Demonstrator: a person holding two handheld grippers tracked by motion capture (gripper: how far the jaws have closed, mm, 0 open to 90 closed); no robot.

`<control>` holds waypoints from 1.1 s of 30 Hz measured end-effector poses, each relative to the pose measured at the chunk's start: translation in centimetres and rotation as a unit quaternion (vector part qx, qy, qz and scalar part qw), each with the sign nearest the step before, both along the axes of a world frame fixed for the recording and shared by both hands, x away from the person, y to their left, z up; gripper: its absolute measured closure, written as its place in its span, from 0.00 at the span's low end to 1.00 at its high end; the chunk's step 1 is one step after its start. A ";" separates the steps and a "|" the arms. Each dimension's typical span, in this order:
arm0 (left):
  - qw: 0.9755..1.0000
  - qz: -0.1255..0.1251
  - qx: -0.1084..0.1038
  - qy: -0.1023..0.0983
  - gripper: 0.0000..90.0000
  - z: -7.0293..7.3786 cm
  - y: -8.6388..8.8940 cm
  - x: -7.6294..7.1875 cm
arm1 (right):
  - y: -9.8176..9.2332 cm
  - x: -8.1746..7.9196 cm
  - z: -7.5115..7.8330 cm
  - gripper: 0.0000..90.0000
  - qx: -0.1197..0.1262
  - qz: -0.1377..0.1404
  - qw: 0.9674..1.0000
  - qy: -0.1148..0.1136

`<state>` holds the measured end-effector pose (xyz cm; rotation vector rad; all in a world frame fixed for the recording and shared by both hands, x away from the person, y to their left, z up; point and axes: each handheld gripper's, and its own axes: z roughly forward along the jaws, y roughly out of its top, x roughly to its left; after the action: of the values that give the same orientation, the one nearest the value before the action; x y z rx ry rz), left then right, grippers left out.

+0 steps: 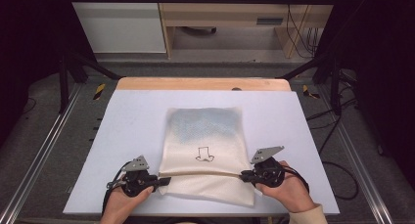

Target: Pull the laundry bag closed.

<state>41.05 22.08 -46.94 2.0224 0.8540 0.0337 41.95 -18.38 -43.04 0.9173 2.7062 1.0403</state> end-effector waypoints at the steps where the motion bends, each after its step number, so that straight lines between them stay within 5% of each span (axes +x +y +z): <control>1: 1.000 0.000 -0.001 0.000 0.92 0.0 0.0 0.0 | -0.1 0.0 0.0 0.91 0.002 0.000 1.000 0.000; 33: 1.000 0.002 -0.008 -0.006 0.92 0.2 0.2 0.0 | -1.8 -0.4 -0.2 0.91 0.005 -0.015 1.000 0.001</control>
<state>41.06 22.25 -46.72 2.0038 0.8489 0.0414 41.50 -20.16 -43.21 0.9582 2.6837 1.0482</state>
